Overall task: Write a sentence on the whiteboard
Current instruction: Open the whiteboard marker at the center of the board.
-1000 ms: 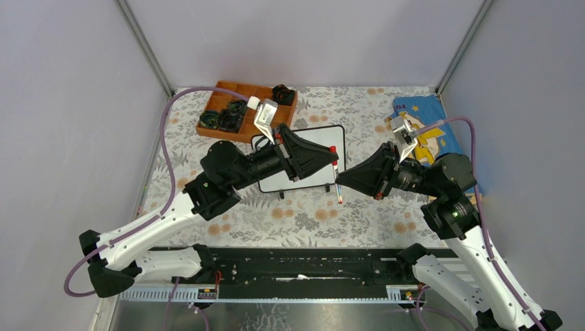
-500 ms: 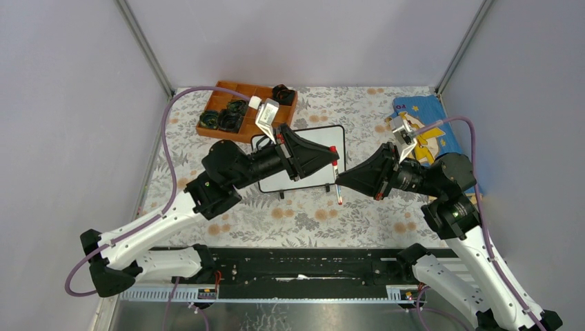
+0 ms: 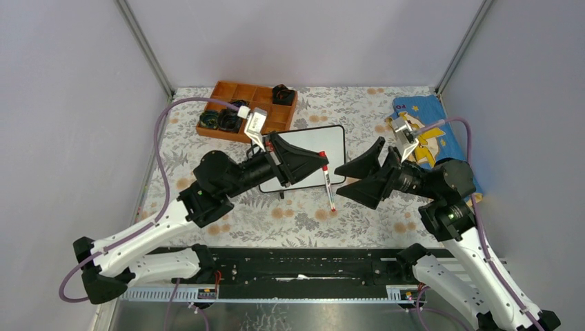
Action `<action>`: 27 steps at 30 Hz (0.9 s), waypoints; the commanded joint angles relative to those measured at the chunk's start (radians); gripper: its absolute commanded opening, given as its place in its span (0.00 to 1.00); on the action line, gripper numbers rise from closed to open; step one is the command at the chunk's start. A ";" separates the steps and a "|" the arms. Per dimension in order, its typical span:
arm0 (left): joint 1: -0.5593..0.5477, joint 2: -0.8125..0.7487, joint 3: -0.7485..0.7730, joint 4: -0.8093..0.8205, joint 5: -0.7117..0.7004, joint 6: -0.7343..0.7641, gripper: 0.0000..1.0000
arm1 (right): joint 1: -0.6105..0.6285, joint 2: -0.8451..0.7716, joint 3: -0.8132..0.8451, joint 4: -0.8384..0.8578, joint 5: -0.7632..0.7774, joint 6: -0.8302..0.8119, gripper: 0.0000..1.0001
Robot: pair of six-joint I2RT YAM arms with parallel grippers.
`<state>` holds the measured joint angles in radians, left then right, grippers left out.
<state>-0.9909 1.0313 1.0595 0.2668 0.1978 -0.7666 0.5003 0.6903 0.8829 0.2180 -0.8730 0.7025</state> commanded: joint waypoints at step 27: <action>0.003 -0.253 -0.119 -0.026 -0.176 0.028 0.00 | 0.302 0.253 0.025 0.367 0.254 0.180 0.57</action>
<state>-0.9909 0.8024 0.9539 0.2459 0.0376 -0.7586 0.7937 0.9325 0.8665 0.4644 -0.6563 0.8299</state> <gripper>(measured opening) 0.218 0.577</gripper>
